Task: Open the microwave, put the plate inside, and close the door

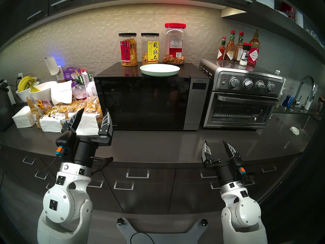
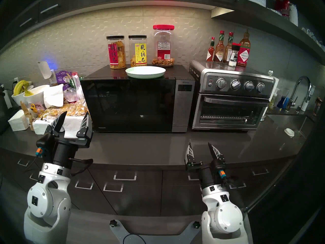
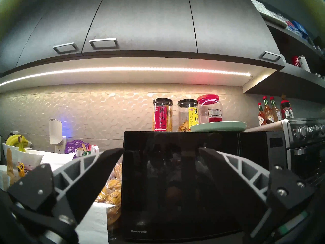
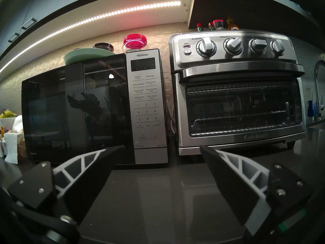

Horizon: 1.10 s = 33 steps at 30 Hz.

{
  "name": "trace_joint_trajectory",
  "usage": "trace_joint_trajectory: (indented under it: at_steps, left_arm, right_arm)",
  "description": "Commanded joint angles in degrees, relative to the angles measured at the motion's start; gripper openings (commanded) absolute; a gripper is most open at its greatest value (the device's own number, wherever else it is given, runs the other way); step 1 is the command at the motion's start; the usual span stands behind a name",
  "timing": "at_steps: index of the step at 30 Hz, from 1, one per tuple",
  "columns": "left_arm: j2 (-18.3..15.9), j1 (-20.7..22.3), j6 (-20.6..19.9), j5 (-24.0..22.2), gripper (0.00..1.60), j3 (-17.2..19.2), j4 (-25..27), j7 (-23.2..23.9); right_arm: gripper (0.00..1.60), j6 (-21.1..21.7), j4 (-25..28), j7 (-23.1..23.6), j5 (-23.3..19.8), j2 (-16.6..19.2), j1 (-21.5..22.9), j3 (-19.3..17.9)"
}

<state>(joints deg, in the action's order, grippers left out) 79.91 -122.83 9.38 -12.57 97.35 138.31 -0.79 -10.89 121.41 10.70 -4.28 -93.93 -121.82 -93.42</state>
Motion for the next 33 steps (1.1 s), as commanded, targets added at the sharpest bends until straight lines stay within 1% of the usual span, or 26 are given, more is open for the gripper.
trace_joint_trajectory:
  at_steps: [1, 2, 4, 5, 8, 9, 10, 11, 22, 24, 33]
  left_arm:
    - [-2.82, 6.58, -1.88, -3.77, 1.6, 5.1, 1.69, 1.67]
    - [-2.82, 6.58, -1.88, -3.77, 1.6, 5.1, 1.69, 1.67]
    - [-3.5, 7.35, -1.85, -4.63, 1.6, 6.34, 1.69, 2.04]
    - [-4.07, 6.99, -1.76, -5.28, 1.6, 6.96, 1.69, 2.35]
    - [-5.29, 9.65, -4.1, -7.42, 1.6, 8.45, 1.69, 3.6]
    - [-6.04, 9.44, -4.58, -8.11, 1.6, 9.02, 1.69, 4.04]
    - [-6.36, 10.58, -5.87, -9.01, 1.6, 9.44, 1.69, 4.57]
    - [-7.16, 10.79, -6.81, -9.99, 1.6, 10.06, 1.69, 5.21]
    - [-11.58, 16.92, -16.88, -18.72, 1.6, 14.01, 1.69, 9.67]
    - [-12.17, 18.05, -18.66, -20.35, 1.6, 14.54, 1.69, 10.2]
    - [-16.76, 23.01, -27.96, -27.24, 1.6, 16.36, 1.69, 14.1]
  right_arm:
    - [1.6, -0.26, 0.99, 0.06, 0.0, 0.06, 0.28, -0.01]
    - [1.6, -0.26, 0.99, 0.06, 0.0, 0.06, 0.28, -0.01]
    - [1.6, -0.26, 0.94, 0.06, 0.0, 0.05, 0.3, -0.01]
    - [1.6, -0.26, 0.92, 0.06, 0.0, 0.05, 0.31, -0.01]
    - [1.6, -0.27, 0.92, 0.06, 0.0, 0.05, 0.32, -0.01]
    - [1.6, -0.28, 0.92, 0.06, 0.0, 0.05, 0.31, -0.01]
    - [1.6, -0.28, 0.93, 0.06, 0.0, 0.05, 0.31, -0.01]
    - [1.6, -0.28, 0.94, 0.07, 0.0, 0.05, 0.31, -0.01]
    - [1.6, -0.29, 0.99, 0.07, 0.0, 0.05, 0.28, -0.01]
    - [1.6, -0.29, 0.99, 0.07, 0.0, 0.05, 0.28, -0.01]
    - [1.6, -0.29, 1.0, 0.08, 0.01, 0.05, 0.28, -0.01]
